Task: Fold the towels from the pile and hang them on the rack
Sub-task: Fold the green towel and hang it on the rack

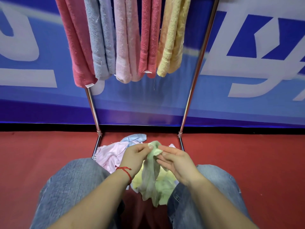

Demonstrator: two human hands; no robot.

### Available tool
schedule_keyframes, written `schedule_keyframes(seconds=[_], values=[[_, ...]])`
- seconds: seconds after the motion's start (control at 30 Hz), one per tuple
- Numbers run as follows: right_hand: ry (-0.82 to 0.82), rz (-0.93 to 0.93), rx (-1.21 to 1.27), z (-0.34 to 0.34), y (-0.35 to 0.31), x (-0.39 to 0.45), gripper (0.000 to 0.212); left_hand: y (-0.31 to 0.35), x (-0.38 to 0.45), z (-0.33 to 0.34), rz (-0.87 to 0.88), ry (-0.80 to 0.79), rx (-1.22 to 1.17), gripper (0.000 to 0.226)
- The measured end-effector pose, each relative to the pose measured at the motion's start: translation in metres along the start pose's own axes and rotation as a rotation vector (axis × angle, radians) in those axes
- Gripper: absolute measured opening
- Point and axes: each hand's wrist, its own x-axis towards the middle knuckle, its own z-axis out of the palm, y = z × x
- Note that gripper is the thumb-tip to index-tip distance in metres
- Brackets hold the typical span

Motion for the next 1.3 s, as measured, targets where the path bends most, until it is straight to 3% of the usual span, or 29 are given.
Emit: schedule_keyframes(seconds=[0.1,0.23,0.3,0.67,0.83,1.0,1.07,1.13,1.23,1.3], values=[[-0.005,-0.071,-0.148,0.000,0.002,0.003,0.026,0.000,0.003,-0.002,0.011,-0.004,0.011,0.018],[0.097,-0.237,-0.447,0.006,0.007,0.005,0.006,-0.002,0.003,-0.003,0.024,-0.071,0.011,0.025],[0.089,-0.272,-0.540,0.010,0.010,0.005,0.012,-0.004,0.003,-0.004,0.015,-0.094,-0.001,0.031],[0.154,-0.259,-0.345,0.006,0.008,0.008,0.007,-0.003,0.000,-0.002,-0.043,-0.190,-0.065,0.022],[0.152,-0.290,-0.324,0.006,0.009,0.009,0.008,0.001,-0.004,0.000,0.012,-0.232,0.003,0.020],[0.148,-0.274,-0.319,0.007,0.011,0.011,0.008,-0.001,-0.001,-0.002,0.083,-0.172,0.080,0.015],[0.173,-0.314,-0.419,0.007,0.013,0.011,0.008,-0.004,0.000,-0.004,0.110,-0.165,0.159,0.016],[0.222,-0.403,-0.674,0.004,0.012,0.010,0.021,-0.005,0.002,-0.007,0.140,-0.165,0.239,0.015],[0.056,-0.425,-0.957,-0.002,0.012,0.009,0.050,-0.003,0.001,-0.013,0.209,-0.219,0.378,0.024],[-0.028,-0.368,-1.042,-0.005,0.017,0.012,0.052,-0.002,-0.001,-0.015,0.246,-0.262,0.455,0.025]])
